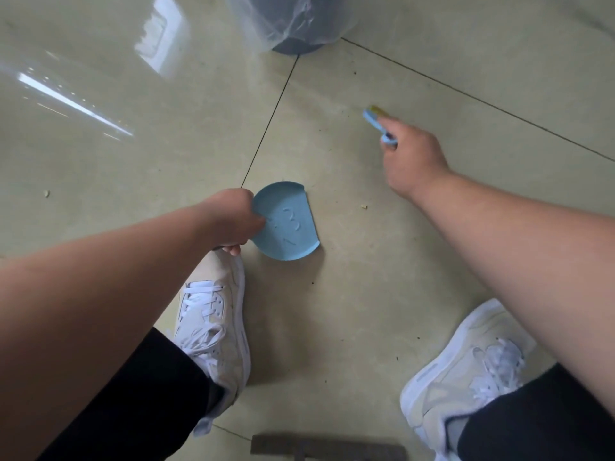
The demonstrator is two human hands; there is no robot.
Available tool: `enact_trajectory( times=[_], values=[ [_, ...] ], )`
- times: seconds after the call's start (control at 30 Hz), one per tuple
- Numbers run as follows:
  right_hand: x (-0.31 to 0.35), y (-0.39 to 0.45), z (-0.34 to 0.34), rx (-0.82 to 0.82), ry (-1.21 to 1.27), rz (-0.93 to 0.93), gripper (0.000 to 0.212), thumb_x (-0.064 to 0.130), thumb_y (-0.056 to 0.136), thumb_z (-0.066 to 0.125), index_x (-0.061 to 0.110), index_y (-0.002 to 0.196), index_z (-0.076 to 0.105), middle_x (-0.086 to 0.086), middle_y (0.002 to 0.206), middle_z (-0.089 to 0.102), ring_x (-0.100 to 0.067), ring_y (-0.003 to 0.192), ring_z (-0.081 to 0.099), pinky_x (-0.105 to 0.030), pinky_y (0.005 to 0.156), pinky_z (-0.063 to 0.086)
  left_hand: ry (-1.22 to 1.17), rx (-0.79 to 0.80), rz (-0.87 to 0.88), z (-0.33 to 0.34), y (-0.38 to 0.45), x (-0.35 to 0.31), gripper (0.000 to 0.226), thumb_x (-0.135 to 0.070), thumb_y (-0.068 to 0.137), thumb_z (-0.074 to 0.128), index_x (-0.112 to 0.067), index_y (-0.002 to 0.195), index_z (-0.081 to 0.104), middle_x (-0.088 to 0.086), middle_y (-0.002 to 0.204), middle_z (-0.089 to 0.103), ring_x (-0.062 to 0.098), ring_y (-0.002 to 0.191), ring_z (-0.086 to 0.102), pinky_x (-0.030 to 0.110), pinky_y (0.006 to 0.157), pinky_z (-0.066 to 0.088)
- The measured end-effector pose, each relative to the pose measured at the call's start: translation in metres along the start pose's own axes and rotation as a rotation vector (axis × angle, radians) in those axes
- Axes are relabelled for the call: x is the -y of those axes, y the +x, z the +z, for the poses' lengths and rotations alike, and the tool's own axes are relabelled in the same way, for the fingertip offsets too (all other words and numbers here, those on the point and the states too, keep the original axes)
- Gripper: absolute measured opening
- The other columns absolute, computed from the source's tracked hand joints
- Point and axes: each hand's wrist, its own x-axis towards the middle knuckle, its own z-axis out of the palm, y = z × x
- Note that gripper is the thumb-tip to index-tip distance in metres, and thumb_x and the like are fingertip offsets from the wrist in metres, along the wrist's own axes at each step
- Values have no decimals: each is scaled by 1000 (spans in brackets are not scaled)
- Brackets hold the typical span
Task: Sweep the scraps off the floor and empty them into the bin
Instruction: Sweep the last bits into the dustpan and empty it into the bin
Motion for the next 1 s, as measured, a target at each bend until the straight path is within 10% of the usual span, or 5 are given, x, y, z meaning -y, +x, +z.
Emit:
enact_trajectory(
  times=[0.3, 0.47, 0.67, 1.0],
  values=[
    [-11, -98, 48, 432, -166, -447, 62, 11, 78, 40, 24, 133, 65, 1, 141, 62, -27, 134, 54, -47, 115, 37, -7, 42, -2, -2, 11, -2, 31, -13, 89, 46, 2, 107, 66, 32, 77, 76, 30, 46, 68, 38, 54, 52],
    [-25, -98, 19, 364, -98, -503, 74, 18, 73, 26, 22, 136, 64, 1, 141, 62, -25, 134, 55, -46, 114, 40, 14, 64, 37, -1, 13, -5, 18, -16, 94, 52, -11, 106, 64, 15, 66, 70, 27, 47, 70, 40, 56, 59],
    [-59, -38, -12, -82, -102, -198, 50, 7, 85, 51, 17, 133, 63, -11, 118, 72, -36, 107, 64, -43, 93, 52, 52, 43, 59, 0, 13, -22, 17, -18, 95, 55, -10, 106, 66, 26, 82, 80, 36, 57, 79, 49, 62, 66],
    [-20, -118, 55, 53, -127, 75, 54, 30, 89, 47, 30, 142, 49, 9, 149, 51, -28, 125, 47, -44, 94, 41, -6, 101, -3, 23, 18, -67, 25, -14, 96, 52, 3, 101, 69, 24, 77, 81, 31, 53, 78, 49, 67, 60]
  ],
)
